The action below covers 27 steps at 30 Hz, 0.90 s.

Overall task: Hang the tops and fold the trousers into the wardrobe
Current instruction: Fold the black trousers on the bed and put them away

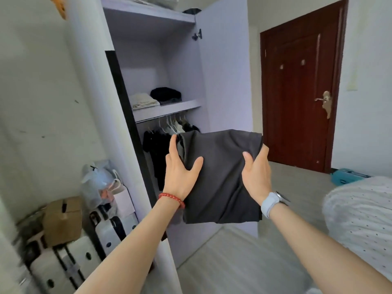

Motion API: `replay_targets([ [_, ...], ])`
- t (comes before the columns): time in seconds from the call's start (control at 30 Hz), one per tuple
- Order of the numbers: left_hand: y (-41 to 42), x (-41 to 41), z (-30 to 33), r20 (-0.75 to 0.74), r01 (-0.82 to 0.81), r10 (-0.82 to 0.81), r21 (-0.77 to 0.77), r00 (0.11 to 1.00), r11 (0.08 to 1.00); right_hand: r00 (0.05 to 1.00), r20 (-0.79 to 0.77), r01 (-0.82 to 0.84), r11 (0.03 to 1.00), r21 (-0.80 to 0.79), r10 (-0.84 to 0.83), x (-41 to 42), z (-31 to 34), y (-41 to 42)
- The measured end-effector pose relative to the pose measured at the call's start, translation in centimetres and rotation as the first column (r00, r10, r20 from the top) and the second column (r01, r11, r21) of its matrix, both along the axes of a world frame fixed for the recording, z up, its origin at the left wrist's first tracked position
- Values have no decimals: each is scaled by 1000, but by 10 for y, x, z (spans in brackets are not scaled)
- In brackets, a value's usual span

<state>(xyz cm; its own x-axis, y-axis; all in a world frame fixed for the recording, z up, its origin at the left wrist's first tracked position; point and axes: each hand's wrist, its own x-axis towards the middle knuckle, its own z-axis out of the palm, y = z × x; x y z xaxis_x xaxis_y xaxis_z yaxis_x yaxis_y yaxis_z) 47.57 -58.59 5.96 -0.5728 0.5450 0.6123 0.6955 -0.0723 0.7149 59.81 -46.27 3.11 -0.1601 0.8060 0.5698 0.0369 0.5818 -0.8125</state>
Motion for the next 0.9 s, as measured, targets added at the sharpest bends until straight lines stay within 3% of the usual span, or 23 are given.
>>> replay_targets([
  [0.3,74,-68,-5,-11,-60,60,-12,998,998,999,-40,9,999,-32,-10,-74,-5,70],
  [0.6,252,-212,1,-68,-196,199,49,978,979,990,-94,-103,994,48,107,-221,2,257],
  [0.77,373,-292,45,-40,-159,161,52,986,986,987,-92,-126,990,68,132,-304,48,383],
  [0.9,423,-355,80,-84,-195,206,121,975,973,974,-118,-179,978,109,191,-370,84,437],
])
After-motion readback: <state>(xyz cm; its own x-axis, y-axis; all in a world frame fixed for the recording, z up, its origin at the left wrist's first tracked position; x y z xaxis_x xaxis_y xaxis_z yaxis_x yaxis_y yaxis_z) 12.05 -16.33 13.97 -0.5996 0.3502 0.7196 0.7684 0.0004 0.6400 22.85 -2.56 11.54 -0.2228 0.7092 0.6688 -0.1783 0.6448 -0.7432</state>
